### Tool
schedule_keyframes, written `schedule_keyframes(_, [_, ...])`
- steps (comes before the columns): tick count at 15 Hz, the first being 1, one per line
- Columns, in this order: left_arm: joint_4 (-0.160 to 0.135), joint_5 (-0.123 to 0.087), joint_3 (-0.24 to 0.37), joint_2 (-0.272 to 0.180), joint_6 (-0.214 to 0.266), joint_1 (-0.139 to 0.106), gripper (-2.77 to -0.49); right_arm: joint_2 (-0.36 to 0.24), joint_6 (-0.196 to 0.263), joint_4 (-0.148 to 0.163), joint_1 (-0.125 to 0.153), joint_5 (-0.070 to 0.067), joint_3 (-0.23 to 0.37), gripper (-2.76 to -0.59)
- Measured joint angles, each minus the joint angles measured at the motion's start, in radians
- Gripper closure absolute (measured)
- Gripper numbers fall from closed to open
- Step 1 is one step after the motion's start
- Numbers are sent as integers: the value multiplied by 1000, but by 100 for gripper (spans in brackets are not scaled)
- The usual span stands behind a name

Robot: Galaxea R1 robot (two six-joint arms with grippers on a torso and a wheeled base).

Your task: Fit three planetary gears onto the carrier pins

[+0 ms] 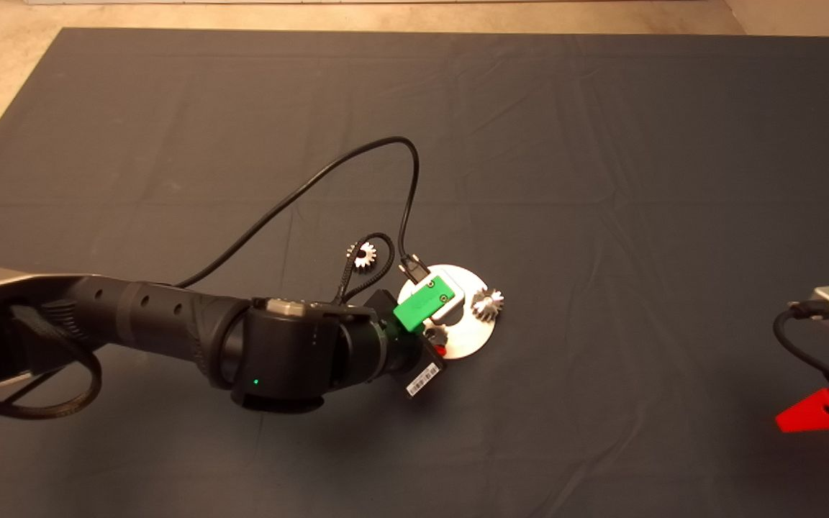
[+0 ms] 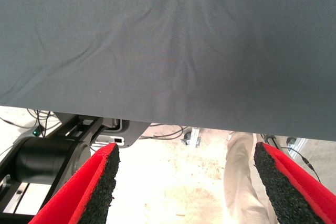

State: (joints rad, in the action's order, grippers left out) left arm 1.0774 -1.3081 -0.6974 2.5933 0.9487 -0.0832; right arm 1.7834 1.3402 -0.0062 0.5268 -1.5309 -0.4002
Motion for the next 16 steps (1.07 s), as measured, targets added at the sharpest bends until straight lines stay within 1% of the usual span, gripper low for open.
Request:
schedule_keyframes(3, [0,0,0,0,0,0,-71,0,0,0,0,0,0,-189])
schedule_keyframes(5, [0,0,0,0,0,0,-82,0,0,0,0,0,0,-189])
schedule_keyframes(15, [0,0,0,0,1,0,-83,0,0,0,0,0,0,-189])
schedule_keyframes(16, [0,0,0,0,1,0,-91,0,0,0,0,0,0,-189])
